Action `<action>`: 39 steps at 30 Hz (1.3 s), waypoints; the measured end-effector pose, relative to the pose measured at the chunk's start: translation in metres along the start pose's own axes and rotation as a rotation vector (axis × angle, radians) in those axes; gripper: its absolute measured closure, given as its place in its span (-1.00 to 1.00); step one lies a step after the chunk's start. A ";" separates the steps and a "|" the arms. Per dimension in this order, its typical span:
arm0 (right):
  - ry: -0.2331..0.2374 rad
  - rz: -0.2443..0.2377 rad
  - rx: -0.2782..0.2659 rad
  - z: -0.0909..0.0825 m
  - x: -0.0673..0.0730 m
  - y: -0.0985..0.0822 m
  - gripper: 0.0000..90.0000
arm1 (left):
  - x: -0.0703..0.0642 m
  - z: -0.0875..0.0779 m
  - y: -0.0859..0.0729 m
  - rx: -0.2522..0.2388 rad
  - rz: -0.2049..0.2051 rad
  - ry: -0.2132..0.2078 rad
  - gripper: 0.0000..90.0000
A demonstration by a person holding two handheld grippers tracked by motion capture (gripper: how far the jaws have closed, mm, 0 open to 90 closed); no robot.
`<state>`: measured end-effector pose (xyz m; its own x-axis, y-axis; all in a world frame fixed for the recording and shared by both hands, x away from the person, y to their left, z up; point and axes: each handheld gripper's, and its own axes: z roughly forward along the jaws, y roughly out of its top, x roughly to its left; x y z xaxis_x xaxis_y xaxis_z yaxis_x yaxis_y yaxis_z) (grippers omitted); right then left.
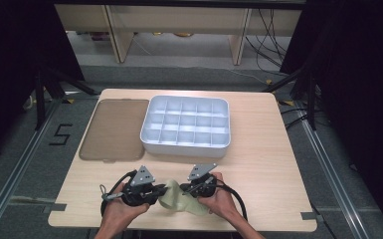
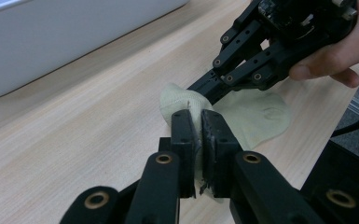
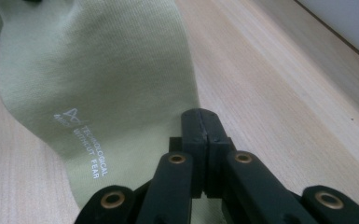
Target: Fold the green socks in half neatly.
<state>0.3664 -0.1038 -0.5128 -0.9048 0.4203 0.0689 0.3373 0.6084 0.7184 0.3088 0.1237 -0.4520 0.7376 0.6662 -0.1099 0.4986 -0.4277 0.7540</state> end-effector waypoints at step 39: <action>0.003 0.082 0.018 -0.061 -0.007 -0.047 1.00 | -0.039 0.049 0.031 0.050 0.069 -0.059 0.86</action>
<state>0.3410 -0.1763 -0.5054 -0.8748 0.4670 0.1288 0.4146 0.5842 0.6977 0.3184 0.0543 -0.4560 0.7958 0.5977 -0.0973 0.4662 -0.5022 0.7283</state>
